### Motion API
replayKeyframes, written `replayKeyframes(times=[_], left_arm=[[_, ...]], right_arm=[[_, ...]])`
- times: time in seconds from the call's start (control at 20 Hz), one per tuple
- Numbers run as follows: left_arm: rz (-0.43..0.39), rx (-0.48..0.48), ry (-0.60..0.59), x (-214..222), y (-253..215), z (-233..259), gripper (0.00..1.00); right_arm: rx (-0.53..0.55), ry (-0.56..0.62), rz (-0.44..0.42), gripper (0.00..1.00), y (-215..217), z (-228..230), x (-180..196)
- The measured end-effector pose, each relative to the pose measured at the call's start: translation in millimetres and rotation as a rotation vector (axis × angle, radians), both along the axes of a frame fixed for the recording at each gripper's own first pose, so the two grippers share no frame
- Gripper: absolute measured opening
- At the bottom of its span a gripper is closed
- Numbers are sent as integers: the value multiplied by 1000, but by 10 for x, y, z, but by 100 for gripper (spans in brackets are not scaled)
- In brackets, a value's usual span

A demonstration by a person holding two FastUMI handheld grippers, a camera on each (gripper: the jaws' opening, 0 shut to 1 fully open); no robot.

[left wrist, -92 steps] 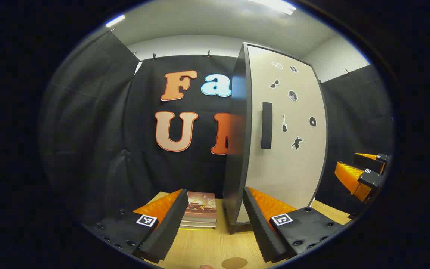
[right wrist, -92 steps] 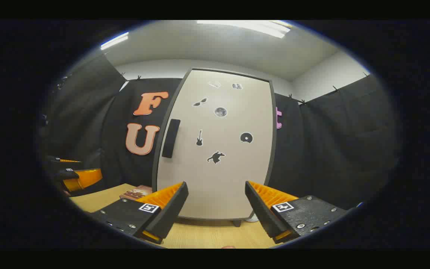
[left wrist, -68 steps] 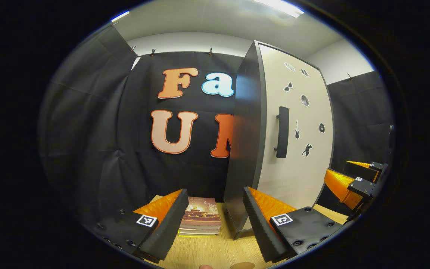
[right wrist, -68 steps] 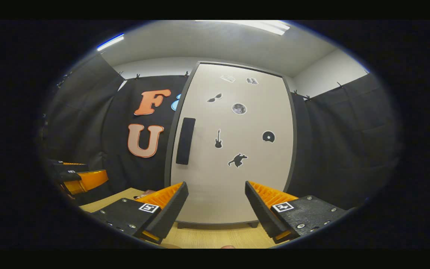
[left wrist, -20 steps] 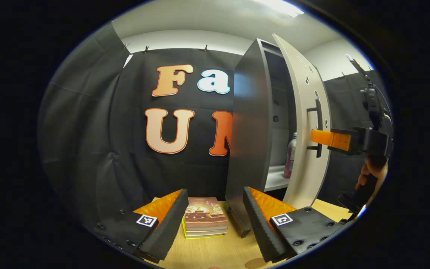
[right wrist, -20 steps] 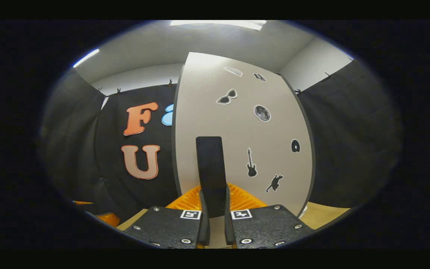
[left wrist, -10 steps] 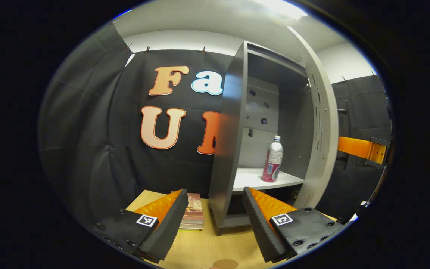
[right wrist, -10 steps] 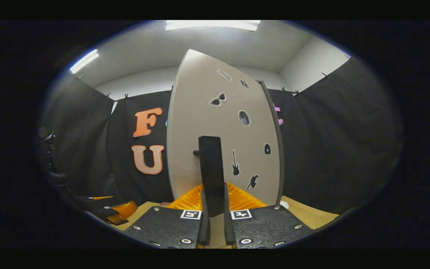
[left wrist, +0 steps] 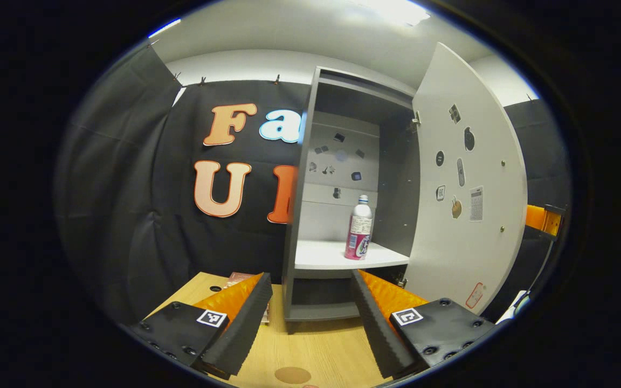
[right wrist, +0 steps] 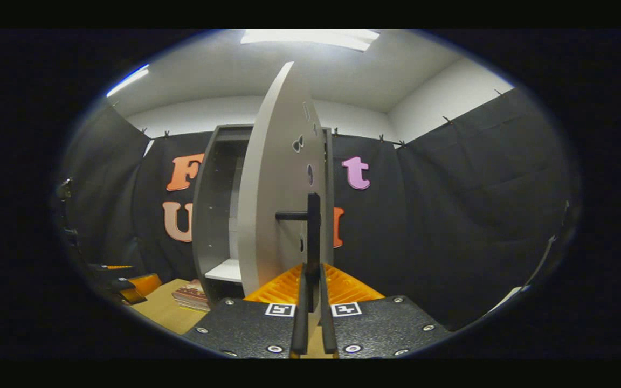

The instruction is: Open the cabinet door with the right hand, grasp the bottle in the cabinet with the left hand and place it on the coaster, then close the cabinet door with the right hand.

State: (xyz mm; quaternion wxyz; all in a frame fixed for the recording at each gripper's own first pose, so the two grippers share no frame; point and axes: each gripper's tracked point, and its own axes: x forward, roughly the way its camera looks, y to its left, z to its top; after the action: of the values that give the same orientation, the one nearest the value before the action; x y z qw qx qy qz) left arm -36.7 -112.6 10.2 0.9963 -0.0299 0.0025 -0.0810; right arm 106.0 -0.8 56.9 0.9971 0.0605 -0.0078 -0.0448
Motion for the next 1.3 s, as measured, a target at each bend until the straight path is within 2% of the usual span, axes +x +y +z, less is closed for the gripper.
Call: replayKeyframes(times=[0.15, 0.2, 0.3, 0.35, 0.4, 0.45, 0.5, 0.7, 0.75, 0.8, 0.85, 0.9, 1.0, 1.05, 1.3], left_arm=[[-14, 18, -6, -21, -125, 27, 94], [-17, 24, -8, -16, -147, 34, 94], [-27, 26, -8, 30, -187, 56, 94], [-27, 28, -12, 37, -188, 71, 94], [-22, 31, -17, 44, -187, 88, 97], [-20, 31, -16, 68, -196, 85, 97], [-24, 31, -11, 90, -211, 72, 95], [-36, 40, -9, 184, -254, 83, 95], [-43, 39, -12, 194, -283, 89, 95], [-48, 42, -16, 209, -300, 109, 95], [-53, 45, -19, 227, -311, 117, 95], [-59, 46, -22, 247, -328, 130, 95], [-75, 45, -22, 271, -366, 126, 94], [-81, 42, -19, 281, -370, 113, 94], [-127, 23, -5, 345, -496, 81, 94]], right_arm=[[-8, -16, -11, 13, -191, 22, -35], [0, -24, 6, 6, -192, 23, -53], [22, -26, 22, 0, -202, 9, -35], [20, -26, 27, 6, -199, -1, -28], [21, -24, 34, 0, -215, -5, -21], [22, -22, 43, 8, -210, -9, -26], [22, -21, 46, 5, -239, -12, -32], [26, -12, 37, 37, -296, -35, -45], [24, -11, 33, 40, -306, -39, -51], [25, -9, 31, 51, -314, -45, -50], [27, -7, 34, 49, -318, -54, -58], [24, -6, 34, 54, -326, -57, -63], [24, -4, 22, 58, -353, -53, -90], [20, -6, 7, 65, -364, -52, -116], [-34, 44, -144, 69, -668, -143, -264]])
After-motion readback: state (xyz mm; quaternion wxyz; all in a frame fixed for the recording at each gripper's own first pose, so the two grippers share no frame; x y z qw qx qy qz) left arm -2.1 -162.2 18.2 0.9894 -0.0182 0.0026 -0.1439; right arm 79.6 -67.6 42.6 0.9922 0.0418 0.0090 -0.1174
